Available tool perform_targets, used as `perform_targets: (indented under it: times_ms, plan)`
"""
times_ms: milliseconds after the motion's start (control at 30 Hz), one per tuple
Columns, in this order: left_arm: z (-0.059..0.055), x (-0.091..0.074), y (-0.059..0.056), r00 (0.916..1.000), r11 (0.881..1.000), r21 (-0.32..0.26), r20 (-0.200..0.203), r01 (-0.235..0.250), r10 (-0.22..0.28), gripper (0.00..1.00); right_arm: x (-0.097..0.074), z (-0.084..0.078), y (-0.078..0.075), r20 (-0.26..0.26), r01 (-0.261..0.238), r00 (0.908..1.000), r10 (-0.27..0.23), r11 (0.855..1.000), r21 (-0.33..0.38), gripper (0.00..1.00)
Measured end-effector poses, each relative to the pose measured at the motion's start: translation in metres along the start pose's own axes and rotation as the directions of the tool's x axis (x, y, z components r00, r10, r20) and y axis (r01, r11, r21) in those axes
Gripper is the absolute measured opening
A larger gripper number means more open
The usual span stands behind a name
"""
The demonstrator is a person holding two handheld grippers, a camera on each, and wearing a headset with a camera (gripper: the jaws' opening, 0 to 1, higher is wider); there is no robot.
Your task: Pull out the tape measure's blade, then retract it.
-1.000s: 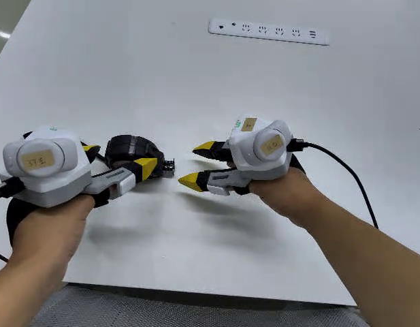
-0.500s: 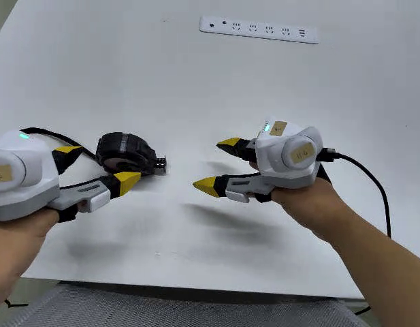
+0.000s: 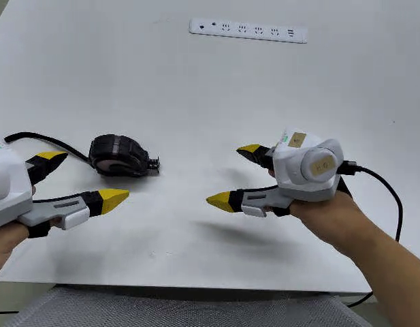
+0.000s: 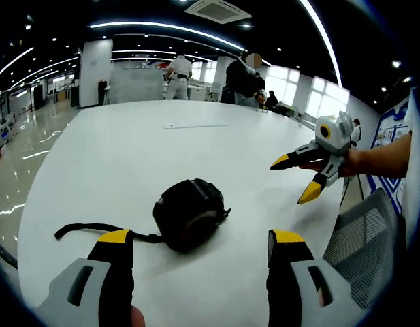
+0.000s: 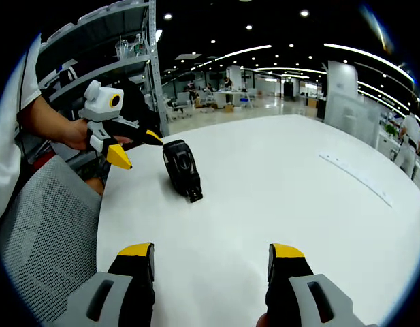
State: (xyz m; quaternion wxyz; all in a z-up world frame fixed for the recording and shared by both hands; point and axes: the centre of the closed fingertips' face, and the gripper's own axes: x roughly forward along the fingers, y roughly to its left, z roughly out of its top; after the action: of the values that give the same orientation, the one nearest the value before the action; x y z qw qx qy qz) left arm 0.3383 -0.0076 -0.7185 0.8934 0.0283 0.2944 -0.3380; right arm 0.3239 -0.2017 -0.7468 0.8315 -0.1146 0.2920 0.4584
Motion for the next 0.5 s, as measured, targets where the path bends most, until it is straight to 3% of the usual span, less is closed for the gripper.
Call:
perform_targets:
  times_ms: [200, 500]
  plan:
    - [-0.004, -0.009, -0.009, 0.9990, 0.999, 0.005, -0.001, 0.044, -0.044, 0.80, -0.014, -0.011, 0.001, -0.003, 0.018, 0.9998, -0.018, 1.000, 0.024, 0.69]
    - [-0.019, -0.020, -0.008, 0.9980, 0.998, 0.023, -0.033, 0.055, -0.054, 0.84, -0.033, -0.021, 0.005, 0.002, 0.034, 0.9994, -0.034, 0.998, 0.046, 0.77]
